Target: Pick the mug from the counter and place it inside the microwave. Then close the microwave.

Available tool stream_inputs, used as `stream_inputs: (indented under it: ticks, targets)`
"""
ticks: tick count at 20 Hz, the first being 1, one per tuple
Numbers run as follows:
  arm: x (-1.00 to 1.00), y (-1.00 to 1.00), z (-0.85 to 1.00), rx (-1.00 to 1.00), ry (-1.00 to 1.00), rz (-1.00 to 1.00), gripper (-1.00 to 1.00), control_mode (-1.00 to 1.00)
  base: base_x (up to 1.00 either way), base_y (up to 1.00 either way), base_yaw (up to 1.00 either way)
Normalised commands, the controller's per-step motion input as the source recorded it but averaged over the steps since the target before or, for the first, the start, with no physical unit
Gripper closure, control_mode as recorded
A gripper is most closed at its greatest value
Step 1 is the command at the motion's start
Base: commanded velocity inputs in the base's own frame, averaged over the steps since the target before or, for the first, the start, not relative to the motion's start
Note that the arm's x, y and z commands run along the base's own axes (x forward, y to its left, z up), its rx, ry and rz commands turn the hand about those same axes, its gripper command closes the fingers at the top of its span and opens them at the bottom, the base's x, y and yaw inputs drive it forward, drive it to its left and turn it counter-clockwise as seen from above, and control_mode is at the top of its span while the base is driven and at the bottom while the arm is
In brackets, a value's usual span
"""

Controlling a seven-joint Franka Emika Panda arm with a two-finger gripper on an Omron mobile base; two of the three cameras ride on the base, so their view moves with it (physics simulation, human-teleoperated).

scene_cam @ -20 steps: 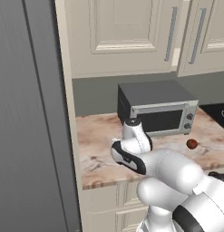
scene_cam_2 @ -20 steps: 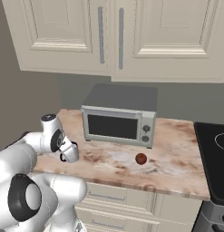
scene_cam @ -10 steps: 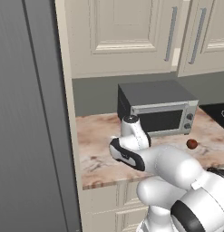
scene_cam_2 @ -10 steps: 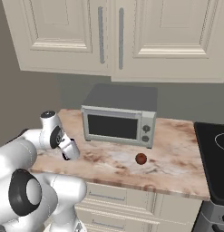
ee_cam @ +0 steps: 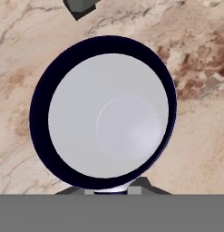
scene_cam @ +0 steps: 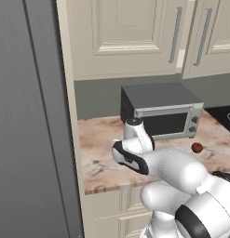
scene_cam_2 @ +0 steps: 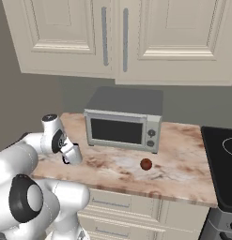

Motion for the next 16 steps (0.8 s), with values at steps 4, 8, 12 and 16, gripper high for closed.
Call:
stream_inputs:
  ticks: [4,8,12,16]
  targets:
    - [0.00,0.00,0.00,0.00,0.00,0.00,1.00,-1.00,0.00,0.00,0.00]
    - [-0.15,-0.01,0.01,0.00,-0.02,0.00,1.00,-1.00,0.00,0.00,0.00]
    - [-0.51,-0.08,0.24,0.00,-0.17,0.02,1.00,-1.00,0.00,0.00,0.00]
    - [-0.49,-0.26,0.63,0.01,-0.16,0.07,1.00,-1.00,0.00,0.00,0.00]
